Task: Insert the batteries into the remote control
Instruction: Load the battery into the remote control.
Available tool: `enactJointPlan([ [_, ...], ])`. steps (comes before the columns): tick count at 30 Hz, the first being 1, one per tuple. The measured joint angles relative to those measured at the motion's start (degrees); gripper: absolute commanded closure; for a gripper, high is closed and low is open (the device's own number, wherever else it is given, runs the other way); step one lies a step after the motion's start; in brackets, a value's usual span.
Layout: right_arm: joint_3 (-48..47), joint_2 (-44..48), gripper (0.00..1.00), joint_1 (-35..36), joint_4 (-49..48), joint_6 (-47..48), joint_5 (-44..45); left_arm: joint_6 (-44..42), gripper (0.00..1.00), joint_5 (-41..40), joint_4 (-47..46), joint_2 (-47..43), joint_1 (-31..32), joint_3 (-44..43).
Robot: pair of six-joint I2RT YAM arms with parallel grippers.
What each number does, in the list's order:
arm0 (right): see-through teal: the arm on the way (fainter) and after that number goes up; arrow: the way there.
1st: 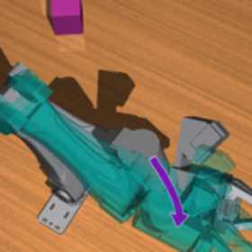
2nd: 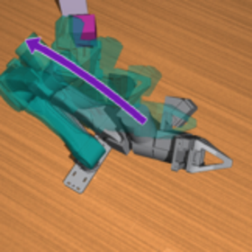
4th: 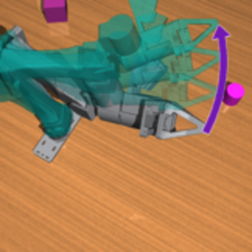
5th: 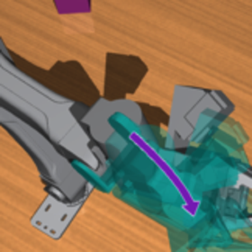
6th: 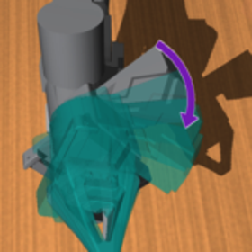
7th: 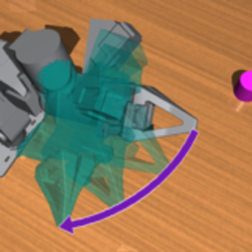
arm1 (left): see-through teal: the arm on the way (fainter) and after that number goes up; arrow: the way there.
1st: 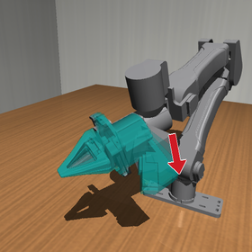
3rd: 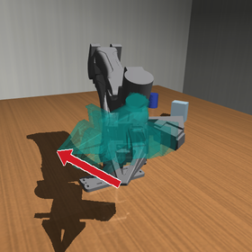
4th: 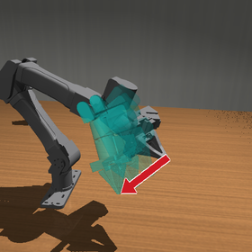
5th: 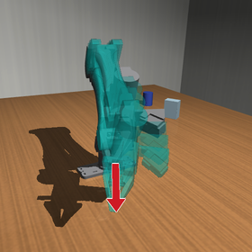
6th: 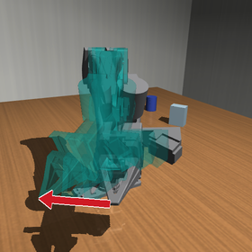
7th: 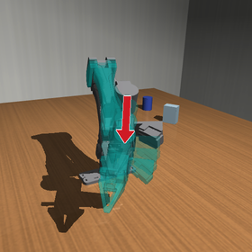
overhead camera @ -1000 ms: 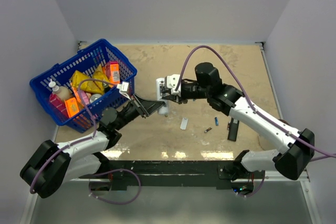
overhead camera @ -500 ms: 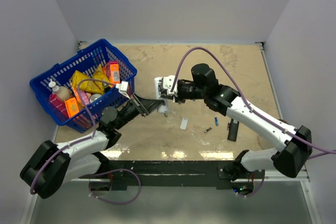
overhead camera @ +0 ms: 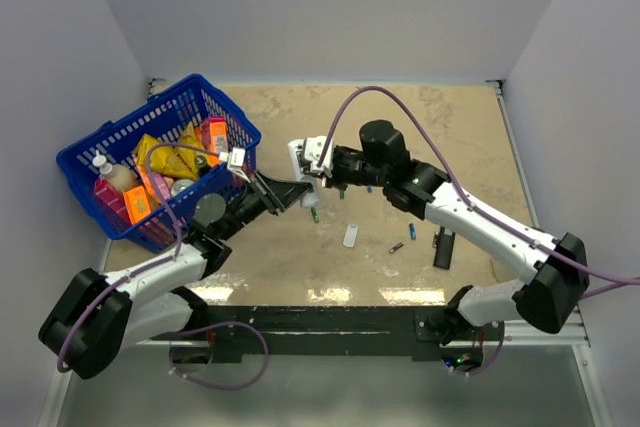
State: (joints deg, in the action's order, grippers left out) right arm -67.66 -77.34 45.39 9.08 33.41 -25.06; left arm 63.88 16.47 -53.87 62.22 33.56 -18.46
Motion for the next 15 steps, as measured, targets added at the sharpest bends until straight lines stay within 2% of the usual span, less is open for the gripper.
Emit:
enactJointPlan([
  [15,-3.06,-4.09,0.99,-0.02,-0.13,-5.44,2.82,-12.00,1.00,-1.73,13.40,-1.86,-0.59,-5.25],
])
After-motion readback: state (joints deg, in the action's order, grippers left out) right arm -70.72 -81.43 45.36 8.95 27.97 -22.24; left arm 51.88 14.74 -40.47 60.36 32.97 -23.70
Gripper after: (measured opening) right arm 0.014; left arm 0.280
